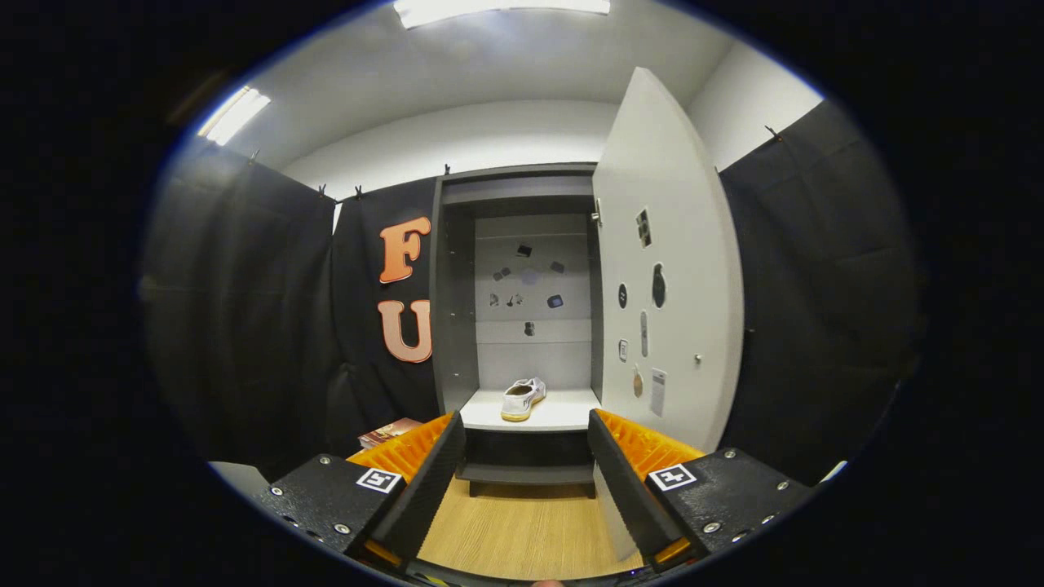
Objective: Open the shoe cabinet door, grab the shoes and put them into the shoe cabinet, then close the shoe cabinet door.
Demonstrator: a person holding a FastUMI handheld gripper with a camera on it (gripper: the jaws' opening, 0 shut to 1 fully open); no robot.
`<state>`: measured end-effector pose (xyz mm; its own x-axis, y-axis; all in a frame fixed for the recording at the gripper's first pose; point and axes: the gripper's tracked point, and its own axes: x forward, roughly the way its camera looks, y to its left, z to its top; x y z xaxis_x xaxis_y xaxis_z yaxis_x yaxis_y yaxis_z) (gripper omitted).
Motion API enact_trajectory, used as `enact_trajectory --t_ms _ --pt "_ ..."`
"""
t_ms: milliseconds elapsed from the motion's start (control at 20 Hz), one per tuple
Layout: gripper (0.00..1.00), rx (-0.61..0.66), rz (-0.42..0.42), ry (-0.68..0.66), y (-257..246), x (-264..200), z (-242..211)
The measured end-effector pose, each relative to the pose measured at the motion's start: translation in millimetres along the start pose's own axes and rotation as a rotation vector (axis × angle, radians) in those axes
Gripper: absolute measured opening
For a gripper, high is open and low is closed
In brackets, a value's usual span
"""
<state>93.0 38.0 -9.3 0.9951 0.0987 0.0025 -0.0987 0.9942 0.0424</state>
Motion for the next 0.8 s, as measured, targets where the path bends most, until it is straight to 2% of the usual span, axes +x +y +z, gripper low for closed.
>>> enact_trajectory --t_ms 200,550,800 --pt "0.94 -0.026 -0.029 0.014 -36.8 -16.3 -1.7" --pt "0.95 -0.014 -0.176 0.017 -151.8 -42.9 10.2" --pt "0.94 -0.003 -0.204 0.033 -206.6 -29.2 9.1"
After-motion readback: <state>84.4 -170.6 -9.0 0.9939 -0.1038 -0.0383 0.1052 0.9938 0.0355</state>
